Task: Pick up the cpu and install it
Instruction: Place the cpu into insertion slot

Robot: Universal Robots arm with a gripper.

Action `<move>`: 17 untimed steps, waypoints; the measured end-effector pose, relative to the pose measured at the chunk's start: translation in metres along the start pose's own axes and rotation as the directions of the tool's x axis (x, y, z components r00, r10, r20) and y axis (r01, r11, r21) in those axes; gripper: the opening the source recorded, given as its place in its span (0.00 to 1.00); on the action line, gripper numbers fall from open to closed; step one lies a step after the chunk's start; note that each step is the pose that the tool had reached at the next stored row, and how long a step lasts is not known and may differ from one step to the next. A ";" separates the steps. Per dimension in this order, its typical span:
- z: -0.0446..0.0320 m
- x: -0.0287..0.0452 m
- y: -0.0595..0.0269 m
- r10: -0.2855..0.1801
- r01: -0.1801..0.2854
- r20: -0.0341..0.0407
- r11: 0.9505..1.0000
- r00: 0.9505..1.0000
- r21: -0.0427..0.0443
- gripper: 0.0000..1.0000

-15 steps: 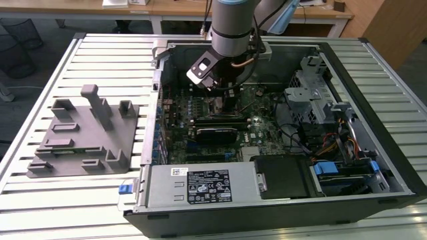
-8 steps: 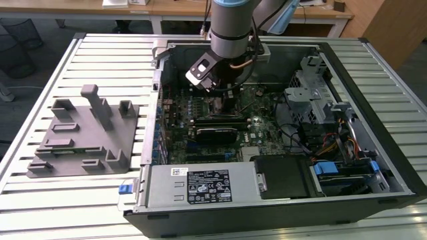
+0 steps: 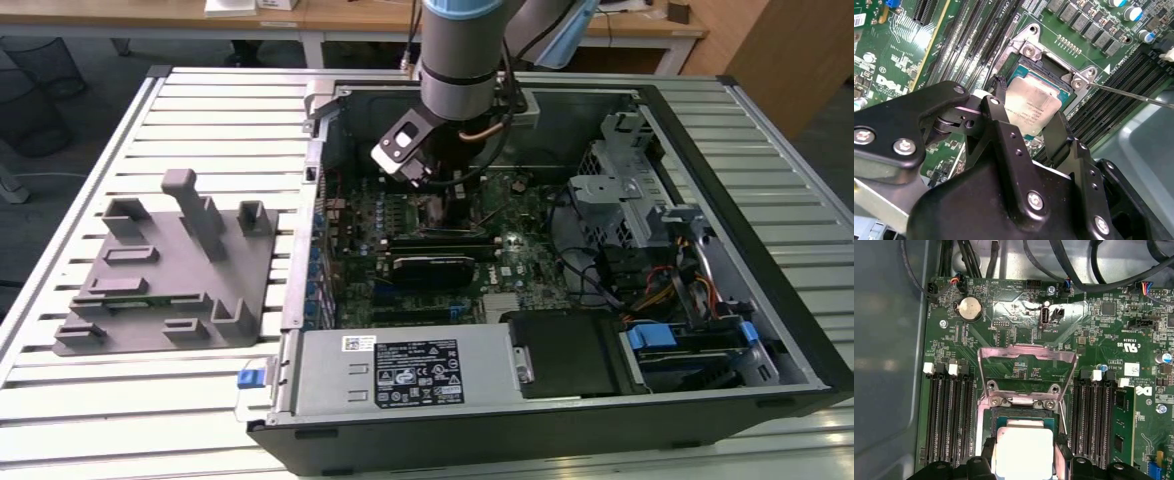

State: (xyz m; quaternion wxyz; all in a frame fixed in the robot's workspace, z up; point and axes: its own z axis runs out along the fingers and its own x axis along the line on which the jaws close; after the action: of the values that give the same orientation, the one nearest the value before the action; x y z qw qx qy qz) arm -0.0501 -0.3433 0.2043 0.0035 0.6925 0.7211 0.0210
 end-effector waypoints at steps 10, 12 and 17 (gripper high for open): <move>0.0054 0.0000 -0.0002 0.006 -0.006 0.000 1.000 1.000 0.000 0.54; 0.0063 0.0004 -0.0002 0.007 -0.007 0.000 1.000 1.000 0.000 0.54; 0.0071 0.0022 -0.0002 0.008 -0.008 0.000 1.000 1.000 0.000 0.54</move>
State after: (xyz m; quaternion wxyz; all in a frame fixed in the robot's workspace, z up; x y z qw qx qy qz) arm -0.0501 -0.3410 0.1972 0.0037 0.6955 0.7183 0.0209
